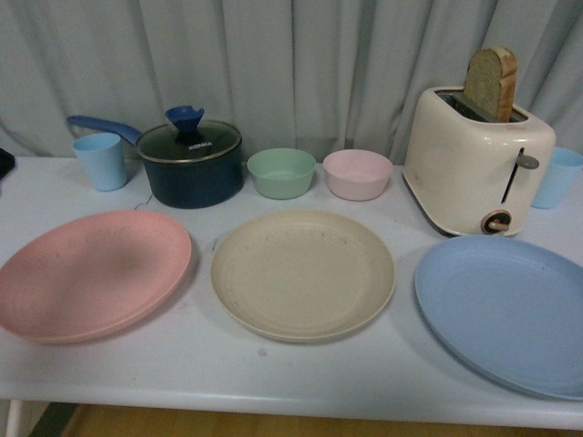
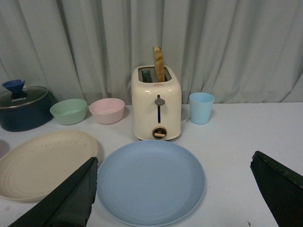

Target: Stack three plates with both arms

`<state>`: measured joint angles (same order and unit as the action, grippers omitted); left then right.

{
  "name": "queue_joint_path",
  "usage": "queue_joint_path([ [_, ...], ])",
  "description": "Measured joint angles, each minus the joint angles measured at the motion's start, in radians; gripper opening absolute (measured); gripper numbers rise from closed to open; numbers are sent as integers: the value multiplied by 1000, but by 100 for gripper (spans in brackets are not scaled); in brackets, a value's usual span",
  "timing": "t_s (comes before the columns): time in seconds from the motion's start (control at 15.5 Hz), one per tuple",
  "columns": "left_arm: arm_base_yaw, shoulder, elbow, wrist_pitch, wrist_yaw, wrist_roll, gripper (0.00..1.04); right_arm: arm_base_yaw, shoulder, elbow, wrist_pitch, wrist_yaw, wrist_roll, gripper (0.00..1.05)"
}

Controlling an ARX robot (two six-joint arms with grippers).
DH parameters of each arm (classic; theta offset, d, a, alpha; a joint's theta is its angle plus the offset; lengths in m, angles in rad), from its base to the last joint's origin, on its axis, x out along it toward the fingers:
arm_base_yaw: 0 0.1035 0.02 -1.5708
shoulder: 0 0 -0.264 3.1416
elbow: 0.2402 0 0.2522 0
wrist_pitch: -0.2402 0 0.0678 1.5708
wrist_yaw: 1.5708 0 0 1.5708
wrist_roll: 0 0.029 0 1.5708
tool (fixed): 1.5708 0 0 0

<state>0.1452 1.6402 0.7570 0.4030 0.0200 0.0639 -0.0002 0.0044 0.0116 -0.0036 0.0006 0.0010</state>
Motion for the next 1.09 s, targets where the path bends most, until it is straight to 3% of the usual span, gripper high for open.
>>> queue_joint_path([
  [0.32,42,409,280,-85,-25,8,98,0,0,0,0,0,0,98],
  [0.58,82,534,286,-64,-46,-34,98,0,0,0,0,0,0,98],
  [0.84,98,522,250,-102,49,-27,98,0,0,0,0,0,0,98],
  [0.96,97,507,250,-127,52,-3,82,0,0,0,0,0,0,98],
  [1.09,94,494,257,-173,57,33,53,0,0,0,0,0,0,98],
])
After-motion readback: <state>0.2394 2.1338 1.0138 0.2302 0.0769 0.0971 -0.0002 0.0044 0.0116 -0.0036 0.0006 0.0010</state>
